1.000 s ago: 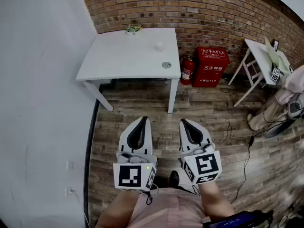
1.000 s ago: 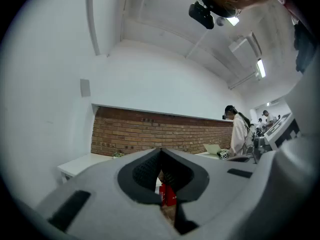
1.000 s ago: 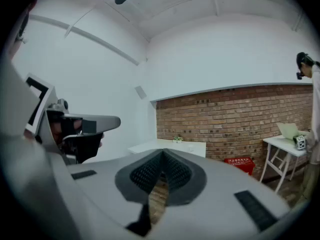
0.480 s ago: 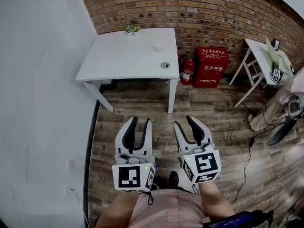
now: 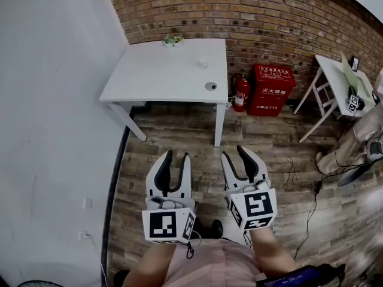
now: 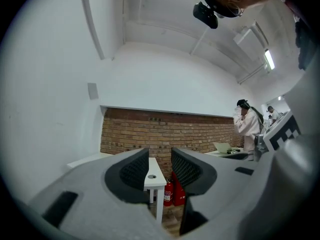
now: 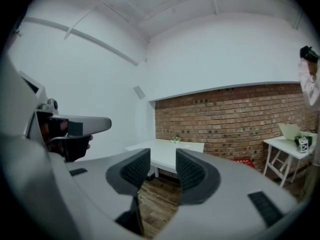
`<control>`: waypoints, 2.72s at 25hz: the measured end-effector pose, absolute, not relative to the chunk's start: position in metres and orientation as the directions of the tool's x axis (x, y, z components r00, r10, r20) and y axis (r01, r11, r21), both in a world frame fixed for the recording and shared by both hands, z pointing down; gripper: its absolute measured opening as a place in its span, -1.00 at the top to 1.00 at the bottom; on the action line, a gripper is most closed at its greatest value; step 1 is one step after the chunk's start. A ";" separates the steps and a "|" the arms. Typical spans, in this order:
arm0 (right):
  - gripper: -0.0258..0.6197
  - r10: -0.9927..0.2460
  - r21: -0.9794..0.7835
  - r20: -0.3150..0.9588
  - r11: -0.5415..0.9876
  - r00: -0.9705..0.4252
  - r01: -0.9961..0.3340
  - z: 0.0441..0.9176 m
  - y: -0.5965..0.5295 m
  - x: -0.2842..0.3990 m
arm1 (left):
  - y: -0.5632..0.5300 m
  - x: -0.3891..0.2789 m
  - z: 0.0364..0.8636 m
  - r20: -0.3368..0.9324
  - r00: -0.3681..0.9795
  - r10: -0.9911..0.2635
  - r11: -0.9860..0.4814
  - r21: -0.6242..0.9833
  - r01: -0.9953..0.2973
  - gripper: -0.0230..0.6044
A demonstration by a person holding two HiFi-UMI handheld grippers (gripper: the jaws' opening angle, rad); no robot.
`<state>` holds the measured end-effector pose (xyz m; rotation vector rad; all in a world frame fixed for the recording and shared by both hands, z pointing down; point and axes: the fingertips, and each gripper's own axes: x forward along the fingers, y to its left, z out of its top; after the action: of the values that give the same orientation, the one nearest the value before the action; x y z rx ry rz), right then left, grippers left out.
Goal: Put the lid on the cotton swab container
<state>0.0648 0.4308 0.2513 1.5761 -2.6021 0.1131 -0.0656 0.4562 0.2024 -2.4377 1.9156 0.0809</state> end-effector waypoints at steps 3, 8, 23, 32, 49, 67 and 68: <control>0.43 -0.878 -0.020 0.131 0.462 -0.461 -0.886 0.257 0.420 0.062 | 0.445 -0.070 0.206 -0.056 0.231 -0.971 -0.231 -0.001 -0.973 0.48; 0.44 -0.873 -0.031 0.166 0.460 -0.458 -0.888 0.278 0.389 0.052 | 0.410 -0.081 0.222 -0.029 0.232 -0.972 -0.233 0.005 -0.973 0.48; 0.48 -0.913 -0.003 0.182 0.372 -0.366 -0.928 0.288 0.220 0.004 | 0.224 -0.138 0.233 -0.034 0.314 -0.949 -0.315 0.029 -0.949 0.52; 0.53 -0.945 0.026 0.107 0.314 -0.310 -0.949 0.251 0.152 -0.009 | 0.150 -0.150 0.202 -0.096 0.380 -0.920 -0.382 0.003 -0.924 0.56; 0.54 -0.941 0.007 0.175 0.295 -0.290 -0.955 0.295 0.081 0.010 | 0.075 -0.129 0.263 0.033 0.419 -0.907 -0.418 0.046 -0.907 0.60; 0.54 -0.902 -0.068 0.160 0.394 -0.400 -0.916 0.299 -0.104 0.058 | -0.090 -0.070 0.261 0.053 0.362 -0.931 -0.360 0.038 -0.932 0.59; 0.54 -0.900 -0.065 0.156 0.401 -0.406 -0.914 0.297 -0.112 0.059 | -0.096 -0.069 0.258 0.045 0.357 -0.933 -0.356 0.040 -0.934 0.59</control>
<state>0.0593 -0.1117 0.2968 1.6552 -2.5482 0.2127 -0.0692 -0.0965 0.2581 -2.6357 1.8147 -0.0238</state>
